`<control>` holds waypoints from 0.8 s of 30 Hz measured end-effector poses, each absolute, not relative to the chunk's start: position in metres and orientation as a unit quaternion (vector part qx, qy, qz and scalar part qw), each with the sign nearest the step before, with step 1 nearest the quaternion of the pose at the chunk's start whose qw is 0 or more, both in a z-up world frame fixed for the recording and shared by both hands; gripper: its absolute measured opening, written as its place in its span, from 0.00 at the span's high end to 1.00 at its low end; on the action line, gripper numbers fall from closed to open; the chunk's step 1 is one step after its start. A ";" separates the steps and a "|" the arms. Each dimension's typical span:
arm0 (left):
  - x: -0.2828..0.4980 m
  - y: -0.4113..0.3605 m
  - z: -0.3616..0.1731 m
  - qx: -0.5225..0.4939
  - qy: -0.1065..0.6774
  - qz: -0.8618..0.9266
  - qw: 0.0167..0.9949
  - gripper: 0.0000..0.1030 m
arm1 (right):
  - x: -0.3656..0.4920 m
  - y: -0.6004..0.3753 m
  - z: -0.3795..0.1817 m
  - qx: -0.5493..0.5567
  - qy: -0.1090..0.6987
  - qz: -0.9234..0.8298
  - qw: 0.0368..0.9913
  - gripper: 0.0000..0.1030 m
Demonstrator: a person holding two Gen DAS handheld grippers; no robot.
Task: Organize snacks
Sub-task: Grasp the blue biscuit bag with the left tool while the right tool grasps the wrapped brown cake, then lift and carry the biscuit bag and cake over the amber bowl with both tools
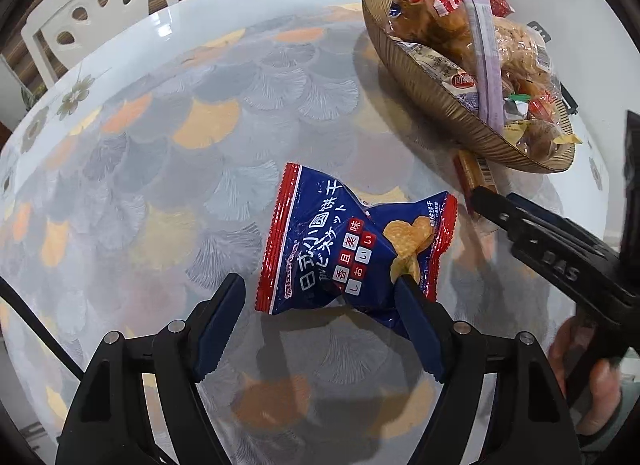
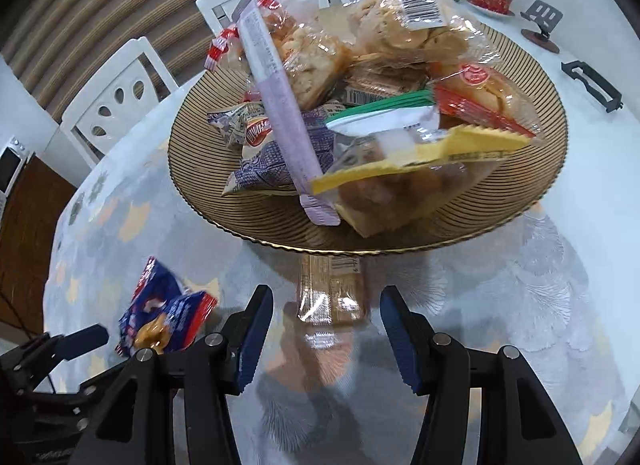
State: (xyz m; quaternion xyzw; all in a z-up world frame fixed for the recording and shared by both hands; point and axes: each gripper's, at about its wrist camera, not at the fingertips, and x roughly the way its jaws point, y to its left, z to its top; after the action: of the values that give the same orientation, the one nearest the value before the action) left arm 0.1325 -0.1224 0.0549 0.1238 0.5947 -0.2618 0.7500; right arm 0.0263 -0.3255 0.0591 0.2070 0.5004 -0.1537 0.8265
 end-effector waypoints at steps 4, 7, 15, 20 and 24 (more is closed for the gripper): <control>0.131 -0.117 0.052 0.109 0.599 -0.267 0.747 0.26 | 0.030 -0.321 0.050 0.181 0.503 -0.172 0.827 0.56; 0.129 -0.119 0.045 0.111 0.601 -0.264 0.746 0.26 | 0.029 -0.316 0.050 0.147 0.507 -0.164 0.834 0.65; 0.115 -0.098 0.053 0.067 0.614 -0.267 0.740 0.26 | -0.011 -0.322 0.055 0.137 0.537 -0.126 0.823 0.67; 0.116 -0.093 0.048 -0.023 0.643 -0.293 0.707 0.26 | -0.039 -0.323 0.057 0.142 0.556 -0.110 0.811 0.67; 0.132 -0.100 0.031 -0.072 0.654 -0.289 0.695 0.27 | -0.047 -0.326 0.057 0.140 0.562 -0.103 0.809 0.67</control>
State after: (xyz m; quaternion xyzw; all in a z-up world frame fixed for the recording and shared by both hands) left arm 0.1322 -0.0998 0.0309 -0.0716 0.6540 -0.2895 0.6953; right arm -0.0469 -0.3258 0.0571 0.1402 0.5621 -0.1027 0.8086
